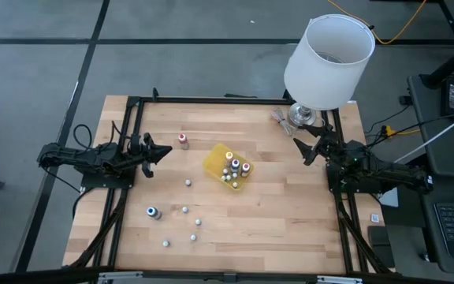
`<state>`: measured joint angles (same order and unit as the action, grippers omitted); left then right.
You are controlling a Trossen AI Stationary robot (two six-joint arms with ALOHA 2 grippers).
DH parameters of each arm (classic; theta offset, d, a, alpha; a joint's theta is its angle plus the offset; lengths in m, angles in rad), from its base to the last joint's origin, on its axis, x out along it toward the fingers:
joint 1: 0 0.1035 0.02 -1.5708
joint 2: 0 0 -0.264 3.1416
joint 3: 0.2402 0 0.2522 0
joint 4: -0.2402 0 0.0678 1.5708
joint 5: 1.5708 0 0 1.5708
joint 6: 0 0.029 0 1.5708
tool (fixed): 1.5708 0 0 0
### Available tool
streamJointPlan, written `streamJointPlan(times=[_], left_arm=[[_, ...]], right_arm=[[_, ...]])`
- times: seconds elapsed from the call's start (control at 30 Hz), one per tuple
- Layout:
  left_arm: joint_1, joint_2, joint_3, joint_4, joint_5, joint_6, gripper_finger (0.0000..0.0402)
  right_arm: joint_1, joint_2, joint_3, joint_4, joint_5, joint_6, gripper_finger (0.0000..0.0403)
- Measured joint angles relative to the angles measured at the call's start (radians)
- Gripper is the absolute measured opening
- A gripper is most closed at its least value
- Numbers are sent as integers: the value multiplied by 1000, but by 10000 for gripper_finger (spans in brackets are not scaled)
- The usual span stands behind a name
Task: Pick & Place food coloring
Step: Put the large orange food coloring bottle into the yellow bin
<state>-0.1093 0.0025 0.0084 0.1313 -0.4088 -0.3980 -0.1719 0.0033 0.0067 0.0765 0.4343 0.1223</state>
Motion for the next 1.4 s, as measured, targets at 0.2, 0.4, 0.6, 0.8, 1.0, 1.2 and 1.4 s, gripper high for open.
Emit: streamJointPlan(times=[0.2,0.4,0.6,0.8,1.0,1.2,1.4], left_arm=[[0,0,24,-38,-41,-8,18],[0,49,134,-135,-19,53,69],[0,189,315,-279,-17,95,158],[0,391,526,-456,-124,135,245],[2,615,718,-565,-238,126,301],[71,829,893,-715,-370,2,331],[201,1008,1044,-911,-313,-189,330]], right_arm=[[0,0,0,0,0,0,381],[0,0,0,0,0,0,381],[0,0,0,0,0,0,381],[0,0,0,0,0,0,381],[0,0,0,0,0,0,381],[0,0,0,0,0,0,381],[0,0,0,0,0,0,381]])
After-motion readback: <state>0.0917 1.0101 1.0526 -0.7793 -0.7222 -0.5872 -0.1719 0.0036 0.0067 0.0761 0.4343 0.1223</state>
